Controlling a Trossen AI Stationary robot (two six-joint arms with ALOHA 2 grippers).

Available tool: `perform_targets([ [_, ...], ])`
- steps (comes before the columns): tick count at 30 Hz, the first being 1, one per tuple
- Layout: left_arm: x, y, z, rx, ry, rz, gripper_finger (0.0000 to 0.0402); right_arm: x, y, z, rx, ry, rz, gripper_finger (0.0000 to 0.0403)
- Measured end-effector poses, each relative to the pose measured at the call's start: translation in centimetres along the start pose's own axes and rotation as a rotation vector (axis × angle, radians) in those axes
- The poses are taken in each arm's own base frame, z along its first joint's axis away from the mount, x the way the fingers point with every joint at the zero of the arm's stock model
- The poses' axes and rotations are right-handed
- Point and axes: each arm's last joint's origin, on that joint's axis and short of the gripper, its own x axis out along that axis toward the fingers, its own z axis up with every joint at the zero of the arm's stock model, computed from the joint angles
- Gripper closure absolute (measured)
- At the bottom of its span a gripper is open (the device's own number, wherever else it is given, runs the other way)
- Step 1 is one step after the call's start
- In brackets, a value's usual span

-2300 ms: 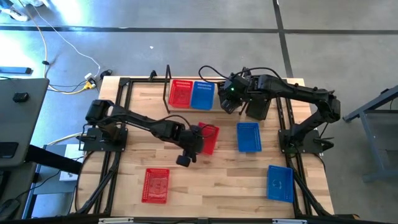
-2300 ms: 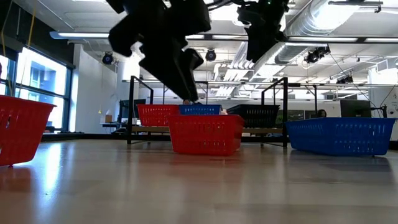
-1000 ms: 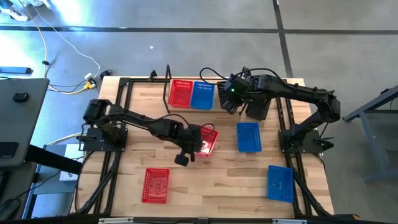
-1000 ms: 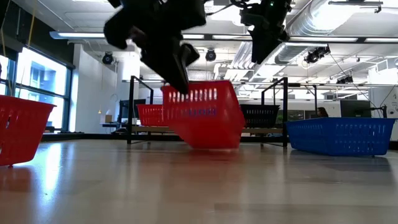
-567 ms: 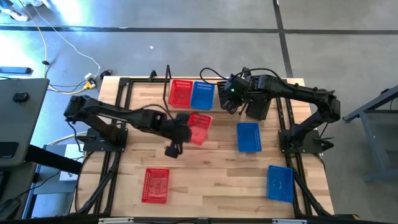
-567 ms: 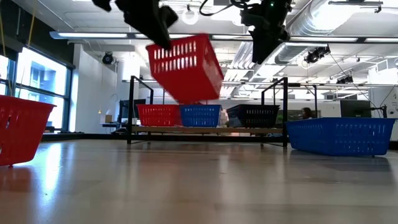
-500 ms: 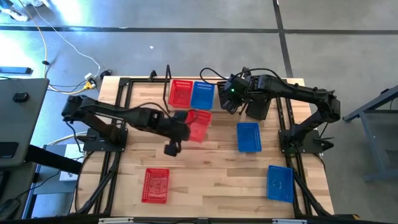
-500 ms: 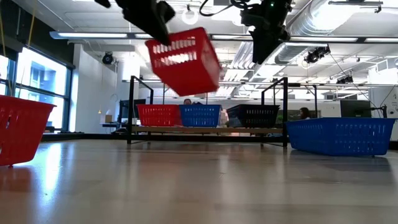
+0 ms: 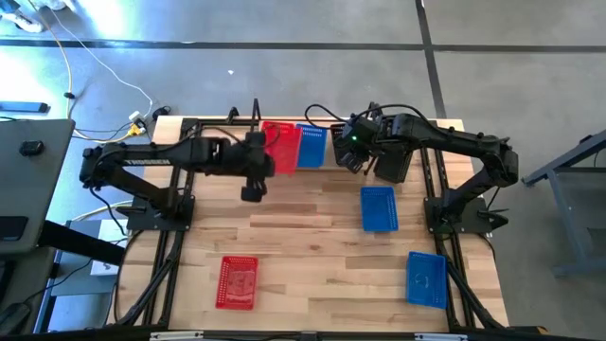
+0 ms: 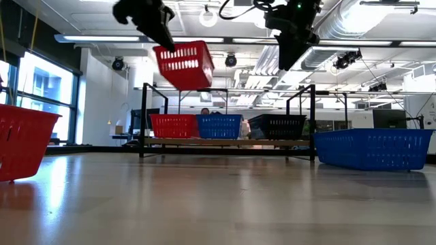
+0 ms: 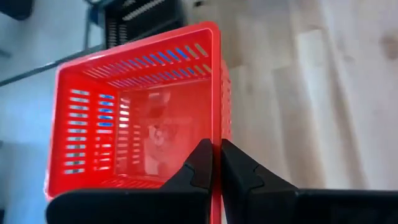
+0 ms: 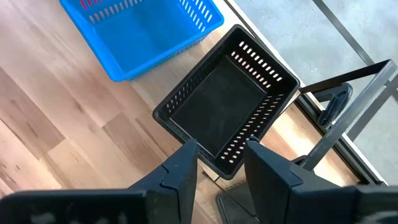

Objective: Stack baskets on shelf by color
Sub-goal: Stack the top red bin on top of the red bin on the shelf

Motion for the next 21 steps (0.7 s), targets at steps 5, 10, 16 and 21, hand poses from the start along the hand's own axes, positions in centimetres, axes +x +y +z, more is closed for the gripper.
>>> perform_targets([
  [5,1.5,1.6,-1.7,-0.002,0.062,-0.001,0.0401,0.0,0.0,0.0,0.006,0.006,0.011,0.0285],
  [10,3.2,2.3,-3.6,-0.020,0.098,-0.017,0.0401,0.0,0.0,-0.1,0.004,0.013,0.012,0.0285],
  [16,4.2,3.3,-4.4,-0.010,0.070,0.024,0.0401,0.0,0.0,-0.1,0.004,0.013,0.011,0.0285],
  [21,4.7,4.2,-5.0,-0.014,0.081,0.025,0.0401,0.0,0.0,-0.1,0.004,0.013,0.012,0.0285],
])
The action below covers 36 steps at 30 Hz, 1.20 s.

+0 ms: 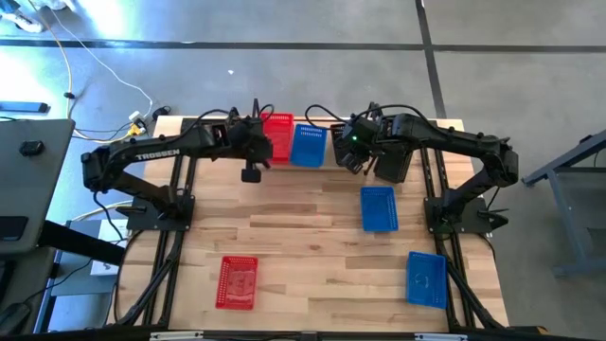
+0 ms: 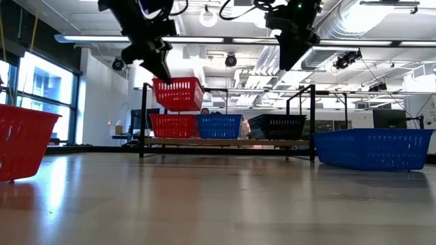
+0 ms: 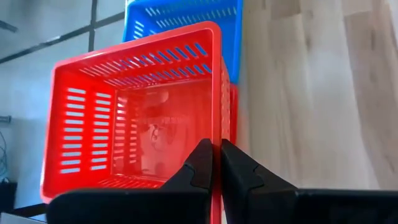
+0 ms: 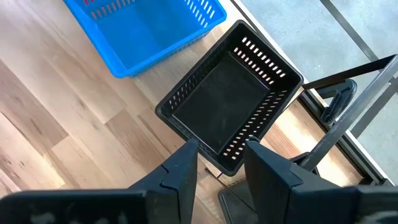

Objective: Stack baskets on shelf by color
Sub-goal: Stack the top red bin on top of the red bin on the shelf

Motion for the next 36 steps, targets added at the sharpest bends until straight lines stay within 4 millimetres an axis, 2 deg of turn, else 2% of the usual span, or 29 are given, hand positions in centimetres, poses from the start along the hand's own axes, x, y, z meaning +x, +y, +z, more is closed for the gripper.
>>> perform_targets([
  [25,4.4,0.6,-0.5,0.024,0.108,-0.012,0.0401,0.0,0.0,0.0,-0.008,0.000,0.000,0.0285],
  [31,5.1,0.6,-0.4,0.002,0.112,-0.009,0.0399,0.0,0.0,0.0,-0.009,0.000,-0.008,0.0285],
  [36,5.1,0.6,-0.4,-0.022,0.114,-0.003,0.0380,0.0,0.0,0.0,-0.009,0.000,-0.008,0.0285],
])
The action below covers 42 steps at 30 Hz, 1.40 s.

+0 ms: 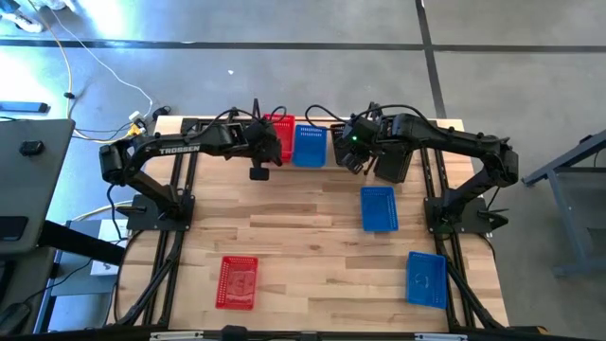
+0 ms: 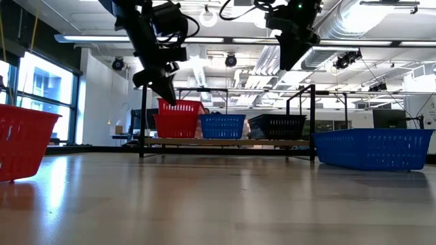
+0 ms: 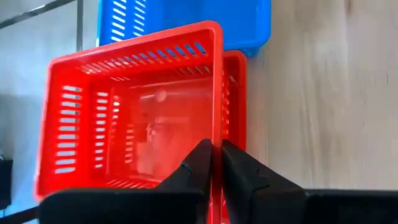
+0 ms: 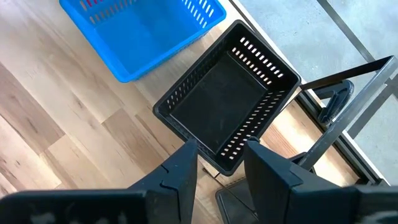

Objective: Stack baskets on shelf by color
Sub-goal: Stack the top red bin on top of the red bin on the shelf, then stack the bottom blue bin on top of the blue bin on the shelf

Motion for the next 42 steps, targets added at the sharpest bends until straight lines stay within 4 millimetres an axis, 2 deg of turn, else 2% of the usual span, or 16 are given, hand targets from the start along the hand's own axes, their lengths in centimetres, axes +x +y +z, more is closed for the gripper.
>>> perform_targets([
  [4,0.0,0.0,0.0,-0.024,0.003,0.005,0.0362,0.0,0.0,-0.1,-0.003,0.016,0.019,0.0285],
  [11,-0.7,0.3,0.5,-0.079,-0.007,0.009,0.0318,-0.3,0.7,-1.0,-0.008,0.130,0.155,0.0285],
  [23,-3.9,0.9,2.5,-0.144,-0.012,-0.023,0.0224,-2.5,5.1,-4.0,-0.165,0.206,0.232,0.0285],
  [32,-5.3,-0.4,3.1,-0.162,-0.028,-0.060,0.0221,-4.3,7.5,-6.6,-0.287,0.253,0.236,0.0285],
  [35,-6.3,-0.9,3.3,-0.171,-0.053,-0.066,0.0224,-4.8,7.8,-7.6,-0.309,0.271,0.187,0.0285],
  [38,-7.3,-1.6,3.5,-0.178,-0.084,-0.073,0.0224,-4.5,7.9,-8.9,-0.313,0.296,0.149,0.0285],
  [42,-8.4,-2.4,3.8,-0.167,-0.117,-0.072,0.0223,-3.5,7.8,-11.2,-0.306,0.356,0.190,0.0285],
])
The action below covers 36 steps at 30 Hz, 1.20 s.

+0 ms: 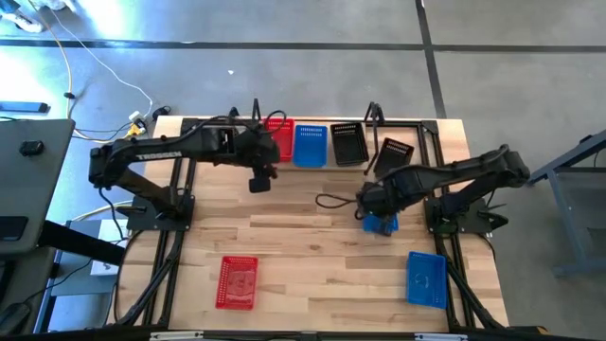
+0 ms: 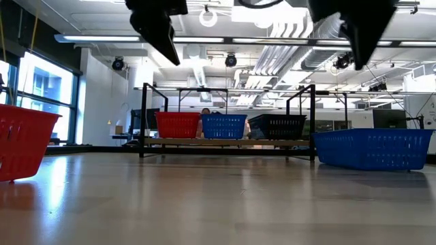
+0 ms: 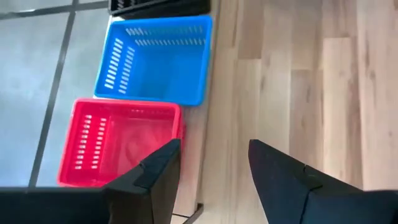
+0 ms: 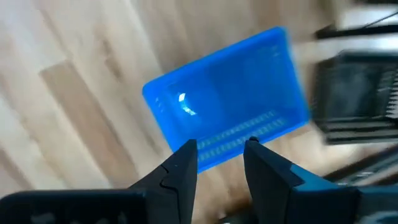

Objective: Stack baskets on shelf by color
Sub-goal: Stack the bottom blue bin on top of the blue bin on the shelf

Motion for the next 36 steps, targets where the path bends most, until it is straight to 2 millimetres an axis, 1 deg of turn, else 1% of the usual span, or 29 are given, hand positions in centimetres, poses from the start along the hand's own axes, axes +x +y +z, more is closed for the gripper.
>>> perform_targets([
  [3,-0.4,-0.4,0.1,0.014,-0.012,0.007,0.0223,1.0,0.2,-1.1,-0.008,-0.008,0.077,0.0285],
  [7,-0.5,-0.7,0.2,0.024,-0.013,0.012,0.0225,1.8,0.4,-2.4,-0.004,-0.010,0.173,0.0285],
  [10,-0.5,-0.8,0.2,0.027,-0.013,0.013,0.0224,1.7,0.7,-3.5,0.012,0.003,0.240,0.0285],
  [14,-0.5,-0.8,0.2,0.027,-0.013,0.014,0.0223,1.1,1.5,-5.1,0.026,0.011,0.286,0.0285],
  [21,-0.5,-0.8,0.2,0.027,-0.013,0.014,0.0224,0.3,4.4,-7.7,0.037,0.021,0.348,0.0285],
  [26,-0.5,-0.8,0.2,0.027,-0.013,0.014,0.0223,-0.2,6.3,-9.7,0.080,0.033,0.395,0.0285],
  [31,-0.5,-0.9,0.2,0.018,-0.011,0.011,0.0225,0.0,8.1,-11.6,0.109,0.070,0.400,0.0285],
  [36,-0.6,-1.4,0.1,0.021,0.004,-0.009,0.0223,0.6,10.2,-13.0,0.117,0.097,0.407,0.0285],
])
